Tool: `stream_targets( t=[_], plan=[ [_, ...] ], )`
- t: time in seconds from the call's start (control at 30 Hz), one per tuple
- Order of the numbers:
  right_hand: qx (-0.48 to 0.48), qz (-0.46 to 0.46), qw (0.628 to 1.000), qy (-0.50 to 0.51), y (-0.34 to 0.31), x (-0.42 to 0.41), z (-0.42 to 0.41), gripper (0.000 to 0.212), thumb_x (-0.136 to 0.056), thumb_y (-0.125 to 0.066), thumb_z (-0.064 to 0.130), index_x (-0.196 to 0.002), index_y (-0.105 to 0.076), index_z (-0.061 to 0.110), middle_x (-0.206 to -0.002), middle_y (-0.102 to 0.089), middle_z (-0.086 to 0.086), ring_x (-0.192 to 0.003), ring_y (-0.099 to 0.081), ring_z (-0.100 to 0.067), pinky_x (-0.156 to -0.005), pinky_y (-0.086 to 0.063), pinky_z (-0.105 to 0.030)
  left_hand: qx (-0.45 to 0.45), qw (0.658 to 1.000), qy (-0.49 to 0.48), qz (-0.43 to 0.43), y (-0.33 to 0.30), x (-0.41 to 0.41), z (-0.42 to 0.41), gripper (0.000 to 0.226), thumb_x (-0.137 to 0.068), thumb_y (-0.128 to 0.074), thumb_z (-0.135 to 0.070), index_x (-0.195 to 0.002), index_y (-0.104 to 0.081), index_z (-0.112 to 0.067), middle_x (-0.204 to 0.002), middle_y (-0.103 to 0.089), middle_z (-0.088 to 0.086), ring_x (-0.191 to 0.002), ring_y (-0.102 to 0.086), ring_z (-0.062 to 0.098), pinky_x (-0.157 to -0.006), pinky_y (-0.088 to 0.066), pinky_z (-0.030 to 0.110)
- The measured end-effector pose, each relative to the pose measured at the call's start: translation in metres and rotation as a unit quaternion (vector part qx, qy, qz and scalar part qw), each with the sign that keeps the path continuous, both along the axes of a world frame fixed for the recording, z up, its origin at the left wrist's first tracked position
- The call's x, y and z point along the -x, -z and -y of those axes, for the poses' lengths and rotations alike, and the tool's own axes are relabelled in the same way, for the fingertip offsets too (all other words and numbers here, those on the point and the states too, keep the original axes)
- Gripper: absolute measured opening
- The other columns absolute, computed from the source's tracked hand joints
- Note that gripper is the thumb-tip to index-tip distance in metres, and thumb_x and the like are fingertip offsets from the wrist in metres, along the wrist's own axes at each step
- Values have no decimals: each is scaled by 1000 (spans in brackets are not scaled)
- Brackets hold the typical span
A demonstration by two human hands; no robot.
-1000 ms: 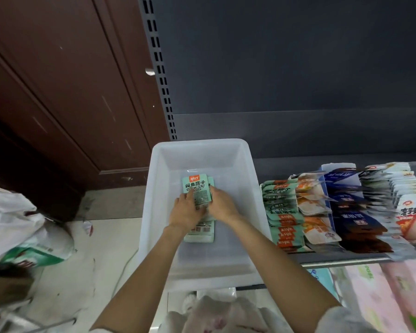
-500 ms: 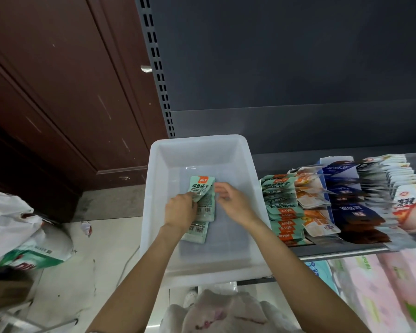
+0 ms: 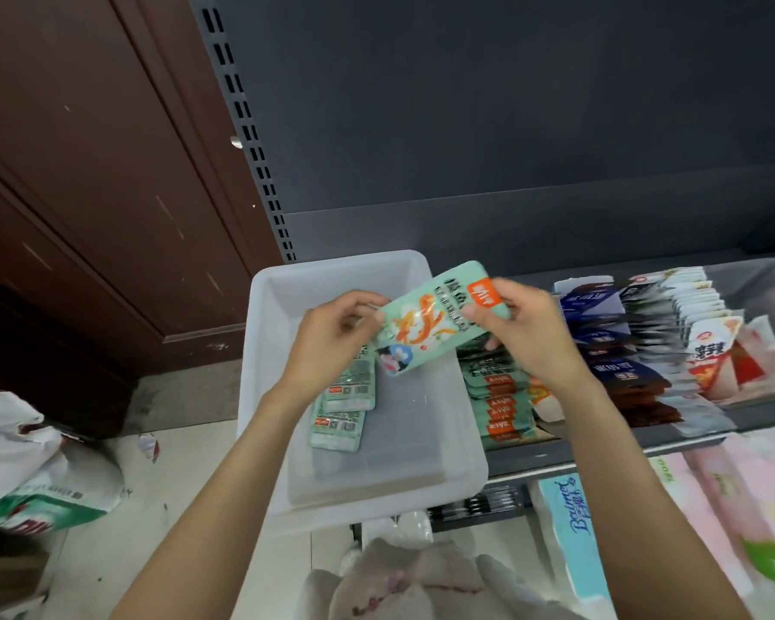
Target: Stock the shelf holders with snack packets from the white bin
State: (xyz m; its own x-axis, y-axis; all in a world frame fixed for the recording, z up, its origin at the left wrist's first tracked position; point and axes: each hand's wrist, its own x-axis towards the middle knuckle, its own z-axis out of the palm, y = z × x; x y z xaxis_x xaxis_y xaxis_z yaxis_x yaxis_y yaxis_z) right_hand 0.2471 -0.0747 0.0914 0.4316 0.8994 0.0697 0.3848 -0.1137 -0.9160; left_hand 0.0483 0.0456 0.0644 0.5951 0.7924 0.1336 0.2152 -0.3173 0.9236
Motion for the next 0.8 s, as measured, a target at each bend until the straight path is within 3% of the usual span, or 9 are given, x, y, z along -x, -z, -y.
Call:
stream_targets(
  t=[0.13,0.27,0.33,0.4,0.5,0.63,0.8],
  plan=[
    [-77,-101,981,146,-7,-41,34,18,-93,-57,15,-111,-59,14,-105,-67,4,-82,-69,-7,-61,-57,-22,18,1000,-4,17,5,-44,11,24,-89,-62,-14,-112,-60,-22,-100,-69,-6,-89,-61,3,-85,-49,21],
    [-147,-138,956,212,-7,-73,52,20,-94,-55,11,-113,-56,17,-108,-66,1,-97,-66,-14,-65,-54,-16,-94,975,94,-180,19,-85,21,53,-89,-61,-31,-138,-43,-20,-137,-51,0,-125,-46,14,-104,-35,30],
    [-135,-85,960,232,-5,-83,51,17,-95,-54,14,-111,-54,20,-110,-65,1,-100,-66,-18,-66,-54,-15,-125,958,116,-233,24,-97,27,55,-91,-59,-34,-141,-39,-21,-141,-47,2,-129,-42,19,-102,-33,29],
    [-118,-10,966,229,-3,-88,44,15,-96,-53,16,-111,-54,18,-105,-63,7,-101,-65,-17,-70,-56,-19,-166,947,135,-241,30,-100,34,43,-91,-58,-32,-133,-51,-25,-131,-57,-1,-118,-52,17,-94,-40,27],
    [-96,157,968,172,1,-87,31,10,-97,-51,18,-105,-56,14,-89,-62,13,-84,-64,-10,-69,-54,-27,-237,922,168,-254,39,-94,45,33,-92,-56,-30,-124,-60,-30,-122,-63,-7,-107,-58,15,-88,-47,31],
    [-72,375,923,39,9,-73,16,10,-92,-54,8,-99,-60,13,-82,-67,-1,-72,-63,-20,-58,-44,-28,-254,919,156,-257,44,-91,47,30,-96,-50,-30,-124,-60,-31,-126,-62,-9,-112,-58,14,-90,-47,33],
    [66,495,864,-65,38,-50,-2,21,-85,-60,6,-99,-66,21,-83,-71,-1,-75,-68,-25,-63,-53,-35,-261,925,147,-234,45,-91,49,29,-95,-50,-28,-121,-63,-29,-122,-64,-7,-108,-61,16,-89,-48,35]
  ],
)
